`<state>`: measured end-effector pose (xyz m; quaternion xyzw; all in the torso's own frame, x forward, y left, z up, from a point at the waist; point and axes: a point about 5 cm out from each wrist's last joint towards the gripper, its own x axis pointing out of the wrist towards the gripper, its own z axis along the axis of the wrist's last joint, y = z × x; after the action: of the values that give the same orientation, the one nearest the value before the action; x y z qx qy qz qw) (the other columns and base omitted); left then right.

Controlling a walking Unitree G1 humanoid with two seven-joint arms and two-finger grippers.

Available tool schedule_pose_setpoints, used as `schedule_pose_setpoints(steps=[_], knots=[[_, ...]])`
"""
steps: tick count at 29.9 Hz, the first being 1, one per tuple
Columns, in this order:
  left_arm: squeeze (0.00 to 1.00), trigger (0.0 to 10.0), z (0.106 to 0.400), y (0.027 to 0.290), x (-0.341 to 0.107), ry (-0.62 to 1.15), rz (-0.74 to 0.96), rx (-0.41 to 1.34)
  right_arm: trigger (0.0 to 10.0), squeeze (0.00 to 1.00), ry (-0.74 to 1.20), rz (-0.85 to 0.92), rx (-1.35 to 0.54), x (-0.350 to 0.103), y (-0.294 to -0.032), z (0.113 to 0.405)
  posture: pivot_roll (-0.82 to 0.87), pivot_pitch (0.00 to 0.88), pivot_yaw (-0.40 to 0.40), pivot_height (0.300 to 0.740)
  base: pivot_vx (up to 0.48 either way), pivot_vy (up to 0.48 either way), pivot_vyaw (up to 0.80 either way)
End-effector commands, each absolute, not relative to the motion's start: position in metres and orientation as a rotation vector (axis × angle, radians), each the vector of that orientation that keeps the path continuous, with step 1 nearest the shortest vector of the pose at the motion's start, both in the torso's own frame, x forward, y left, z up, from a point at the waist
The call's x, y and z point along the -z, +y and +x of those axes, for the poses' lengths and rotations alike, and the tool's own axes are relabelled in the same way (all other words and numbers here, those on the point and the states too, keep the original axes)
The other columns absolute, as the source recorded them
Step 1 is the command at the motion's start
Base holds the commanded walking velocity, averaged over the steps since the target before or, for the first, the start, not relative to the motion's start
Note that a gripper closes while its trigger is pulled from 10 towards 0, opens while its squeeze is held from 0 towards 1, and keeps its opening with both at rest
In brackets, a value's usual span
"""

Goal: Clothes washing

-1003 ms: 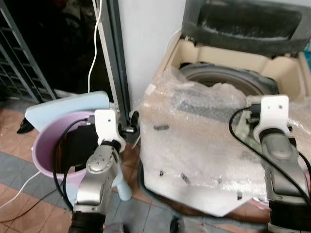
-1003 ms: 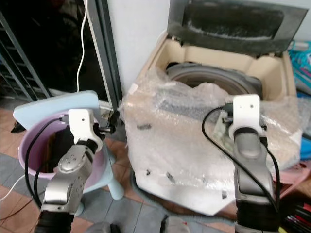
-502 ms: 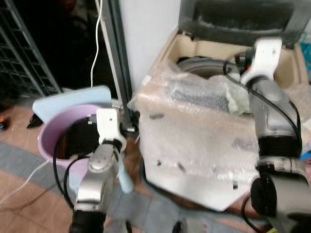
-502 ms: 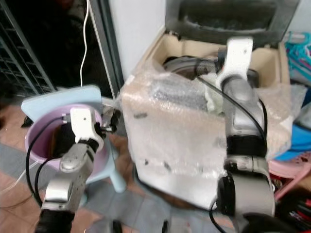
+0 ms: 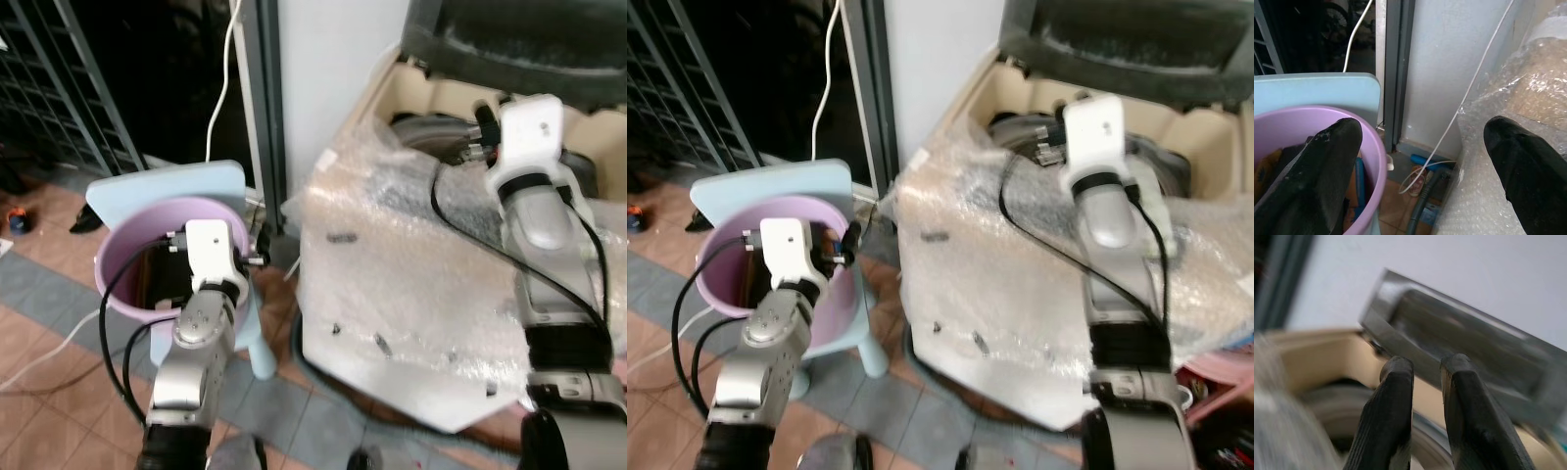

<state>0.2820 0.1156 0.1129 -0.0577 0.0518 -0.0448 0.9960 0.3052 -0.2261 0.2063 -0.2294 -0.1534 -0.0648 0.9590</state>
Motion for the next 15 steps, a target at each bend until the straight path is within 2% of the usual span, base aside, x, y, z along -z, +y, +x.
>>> schedule_pose_setpoints(steps=[1, 7, 10, 15], knots=[[0.00, 10.0, 0.285, 0.110, -0.113, 0.107, -0.105, 0.114, 10.0, 1.00, -0.285, -0.499, 0.219, -0.197, -0.235, 0.283, -0.07, 0.015, 0.030, 0.740, 0.000, 0.000, 0.00], [0.00, 10.0, 0.285, 0.108, -0.115, 0.103, -0.106, 0.131, 10.0, 1.00, -0.174, -0.540, 0.310, -0.172, -0.246, 0.257, -0.08, 0.021, 0.041, 0.740, 0.000, 0.000, 0.00], [0.00, 10.0, 0.284, 0.108, -0.115, 0.104, -0.105, 0.136, 10.0, 1.00, -0.089, -0.524, 0.294, -0.156, -0.243, 0.248, -0.08, 0.024, 0.041, 0.740, 0.000, 0.000, 0.00], [0.00, 10.0, 0.284, 0.108, -0.114, 0.105, -0.106, 0.134, 10.0, 1.00, 0.012, -0.455, 0.269, -0.140, -0.234, 0.253, -0.08, 0.028, 0.038, 0.740, 0.000, 0.000, 0.00]])
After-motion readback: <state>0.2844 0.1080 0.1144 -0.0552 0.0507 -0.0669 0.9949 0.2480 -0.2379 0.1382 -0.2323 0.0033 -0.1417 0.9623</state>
